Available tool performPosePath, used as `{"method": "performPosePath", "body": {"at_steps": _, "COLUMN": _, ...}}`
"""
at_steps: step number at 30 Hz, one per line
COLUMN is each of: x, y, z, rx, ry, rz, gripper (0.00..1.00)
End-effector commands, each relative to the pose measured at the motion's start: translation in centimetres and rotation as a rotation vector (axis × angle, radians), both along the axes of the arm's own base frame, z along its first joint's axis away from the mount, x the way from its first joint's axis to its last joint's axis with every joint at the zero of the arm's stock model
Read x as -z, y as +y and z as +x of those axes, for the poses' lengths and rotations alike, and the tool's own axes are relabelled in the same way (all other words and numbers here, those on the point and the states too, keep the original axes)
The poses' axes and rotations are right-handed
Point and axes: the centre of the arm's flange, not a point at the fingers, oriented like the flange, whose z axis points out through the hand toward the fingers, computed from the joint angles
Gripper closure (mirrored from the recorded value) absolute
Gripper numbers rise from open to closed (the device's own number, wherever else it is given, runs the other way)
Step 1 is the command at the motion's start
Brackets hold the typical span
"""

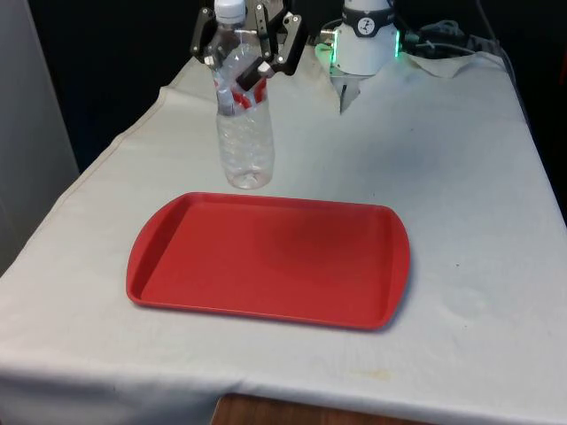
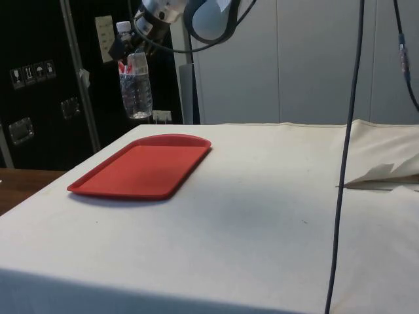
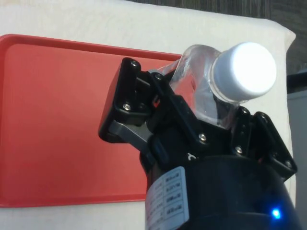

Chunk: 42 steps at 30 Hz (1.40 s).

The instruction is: Place the bottle upright on the tray.

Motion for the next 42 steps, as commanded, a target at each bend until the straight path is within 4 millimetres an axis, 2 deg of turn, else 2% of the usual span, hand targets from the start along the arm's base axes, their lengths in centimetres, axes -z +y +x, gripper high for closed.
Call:
{"method": "performPosePath", "body": {"at_steps": 1, "x": 0.2, "y": 0.3, "z": 0.0, "rx": -0.011, "ry": -0.01, "rz": 0.002, "gripper": 0.72}}
{"method": "performPosePath", "body": {"at_steps": 42, "x": 6.2, "y": 2.9, "z": 0.2, "rx": -0.098, "ry": -0.028, "rz": 0.003, "gripper": 0.72}}
